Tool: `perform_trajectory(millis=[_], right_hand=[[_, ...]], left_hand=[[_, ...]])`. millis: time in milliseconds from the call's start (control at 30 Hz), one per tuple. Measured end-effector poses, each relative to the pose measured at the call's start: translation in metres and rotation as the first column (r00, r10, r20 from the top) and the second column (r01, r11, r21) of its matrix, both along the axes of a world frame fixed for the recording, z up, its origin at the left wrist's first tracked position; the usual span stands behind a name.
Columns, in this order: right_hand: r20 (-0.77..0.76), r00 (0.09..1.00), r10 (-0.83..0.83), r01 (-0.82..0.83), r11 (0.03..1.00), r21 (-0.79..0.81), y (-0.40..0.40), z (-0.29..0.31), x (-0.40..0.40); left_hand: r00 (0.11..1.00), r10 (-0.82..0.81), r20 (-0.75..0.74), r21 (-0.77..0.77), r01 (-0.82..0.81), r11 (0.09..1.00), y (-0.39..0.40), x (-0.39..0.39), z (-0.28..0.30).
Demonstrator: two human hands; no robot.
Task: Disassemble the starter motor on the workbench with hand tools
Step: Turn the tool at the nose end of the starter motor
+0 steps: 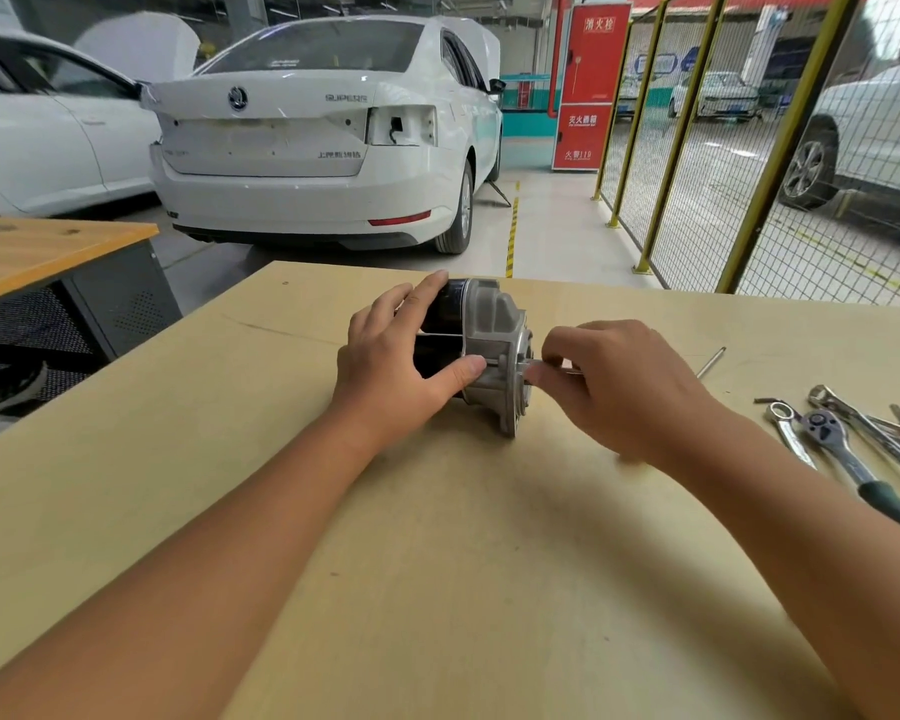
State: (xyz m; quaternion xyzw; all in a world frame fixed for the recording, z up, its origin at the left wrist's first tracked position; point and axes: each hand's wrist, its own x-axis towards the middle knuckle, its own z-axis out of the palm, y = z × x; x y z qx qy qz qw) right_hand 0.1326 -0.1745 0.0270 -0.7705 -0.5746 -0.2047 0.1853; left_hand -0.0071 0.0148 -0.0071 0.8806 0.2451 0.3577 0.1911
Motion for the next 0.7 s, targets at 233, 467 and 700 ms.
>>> perform_trajectory(millis=[233,467,700], right_hand=[[0.044,0.999,-0.031,0.034,0.997,-0.070,0.0010,-0.0004,0.0042],[0.226,0.963,-0.148,0.161,0.986,-0.037,-0.0017,0.0029,0.0000],[0.038,0.997,-0.066,0.068,0.996,-0.062,-0.0006,0.0034,0.0001]], left_hand=[[1.000,-0.012,-0.003,-0.013,0.012,1.000,-0.0004,-0.0006,0.0000],[1.000,-0.015,-0.014,-0.015,0.014,1.000,-0.0011,-0.0011,0.0012],[1.000,-0.016,-0.017,-0.025,0.015,1.000,-0.0017,-0.0013,0.0017]])
